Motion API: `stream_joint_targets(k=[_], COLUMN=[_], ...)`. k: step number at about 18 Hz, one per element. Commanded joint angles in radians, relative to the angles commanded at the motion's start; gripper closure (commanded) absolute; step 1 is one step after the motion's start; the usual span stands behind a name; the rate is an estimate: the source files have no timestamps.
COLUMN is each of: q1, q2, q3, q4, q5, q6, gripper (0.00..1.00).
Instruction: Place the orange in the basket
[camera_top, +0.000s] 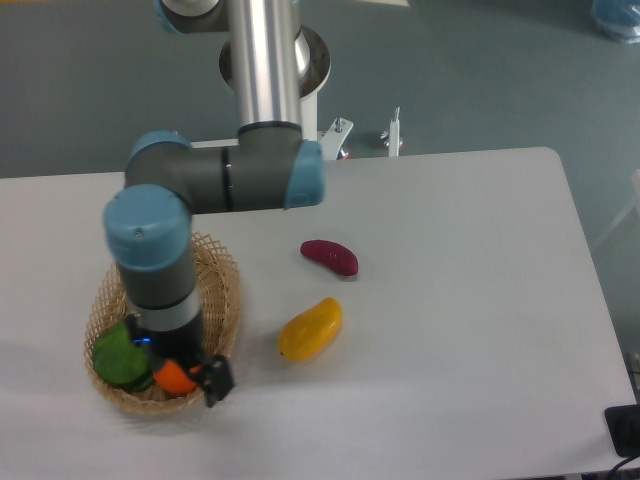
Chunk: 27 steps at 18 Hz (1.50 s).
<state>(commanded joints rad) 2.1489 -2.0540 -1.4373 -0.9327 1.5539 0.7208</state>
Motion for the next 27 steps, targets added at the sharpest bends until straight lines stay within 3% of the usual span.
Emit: stream_joint_targets(k=[16,27], q1=[0.35,0.433], q2=[-0.002,-0.014], q3=[-0.003,0.006], q4=[-0.069,-0.069], q5=[0.015,0.023], q6=[0.331,0.476], gripper=[0.0,0.0])
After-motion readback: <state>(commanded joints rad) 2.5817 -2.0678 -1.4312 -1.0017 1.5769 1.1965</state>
